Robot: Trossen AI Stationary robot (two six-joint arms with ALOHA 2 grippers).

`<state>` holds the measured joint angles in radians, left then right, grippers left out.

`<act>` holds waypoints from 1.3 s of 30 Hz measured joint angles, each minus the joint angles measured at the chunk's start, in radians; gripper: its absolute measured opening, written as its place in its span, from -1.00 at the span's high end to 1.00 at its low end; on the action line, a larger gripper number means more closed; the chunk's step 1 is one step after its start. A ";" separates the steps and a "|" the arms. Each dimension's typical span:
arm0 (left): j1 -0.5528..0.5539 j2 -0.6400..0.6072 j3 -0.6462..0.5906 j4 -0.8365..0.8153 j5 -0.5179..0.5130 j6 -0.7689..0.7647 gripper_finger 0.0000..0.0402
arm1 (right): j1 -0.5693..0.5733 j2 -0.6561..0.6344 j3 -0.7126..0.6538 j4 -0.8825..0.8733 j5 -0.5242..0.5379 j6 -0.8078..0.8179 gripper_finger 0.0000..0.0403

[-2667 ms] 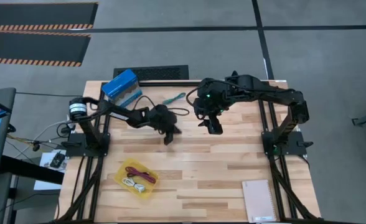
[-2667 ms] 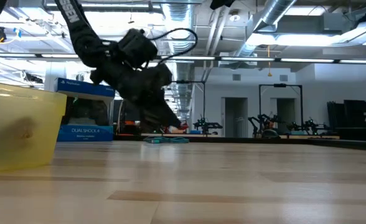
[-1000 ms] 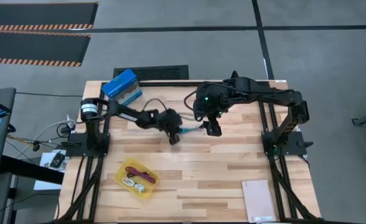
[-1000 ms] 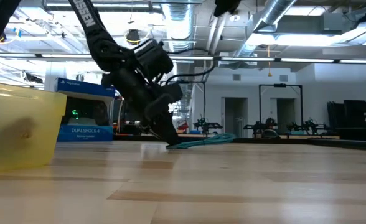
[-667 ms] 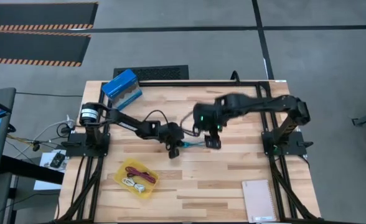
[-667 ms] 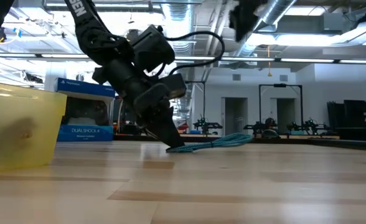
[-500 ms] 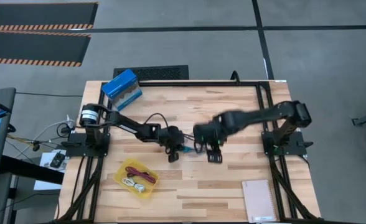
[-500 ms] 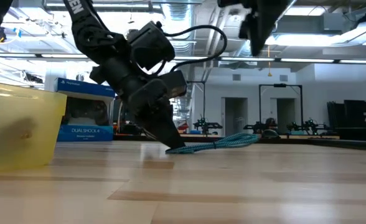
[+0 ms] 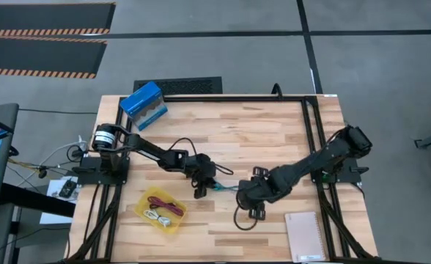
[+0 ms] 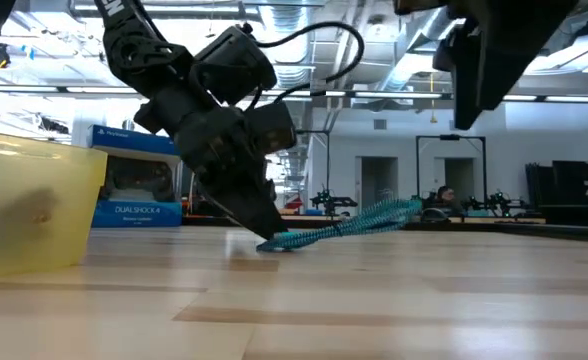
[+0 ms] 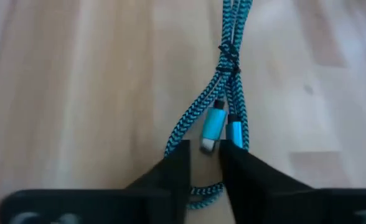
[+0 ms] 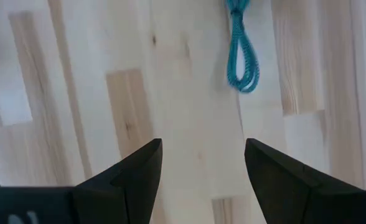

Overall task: Pick and place USB-C Cables
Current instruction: Put the blue charger cable into the yellow bin

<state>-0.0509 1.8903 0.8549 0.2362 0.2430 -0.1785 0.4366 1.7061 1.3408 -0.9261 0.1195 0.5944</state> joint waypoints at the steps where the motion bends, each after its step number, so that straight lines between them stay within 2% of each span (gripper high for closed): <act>1: -0.001 -0.005 0.000 0.002 0.017 0.000 0.50 | 0.007 0.000 -0.005 0.017 0.014 0.002 -0.26; 6: -0.002 -0.047 0.000 -0.026 0.033 -0.041 0.16 | 0.015 0.000 -0.013 0.133 0.085 -0.020 -0.26; 10: -0.001 -0.112 0.002 -0.059 0.002 -0.025 0.03 | 0.000 0.000 -0.014 0.237 0.145 -0.078 -0.26; 15: -0.010 -0.219 0.004 -0.134 -0.040 -0.014 0.03 | -0.028 0.000 -0.066 0.366 0.155 -0.079 -0.26; 20: -0.045 -0.336 0.004 -0.263 -0.090 -0.009 0.05 | -0.034 0.000 -0.138 0.420 0.265 -0.053 -0.26; 28: -0.164 -0.496 0.004 -0.398 -0.283 -0.009 0.06 | -0.034 0.000 -0.307 0.699 0.330 -0.025 -0.26; 34: -0.234 -0.547 0.005 -0.442 -0.396 -0.034 0.07 | -0.040 0.003 -0.383 0.755 0.360 -0.008 -0.26; 39: -0.272 -0.558 0.006 -0.475 -0.457 -0.052 0.07 | -0.043 0.032 -0.451 0.882 0.364 0.001 -0.26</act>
<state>-0.3231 1.3323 0.8604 -0.2392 -0.2138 -0.2308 0.3939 1.7377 0.8899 -0.0441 0.4839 0.5958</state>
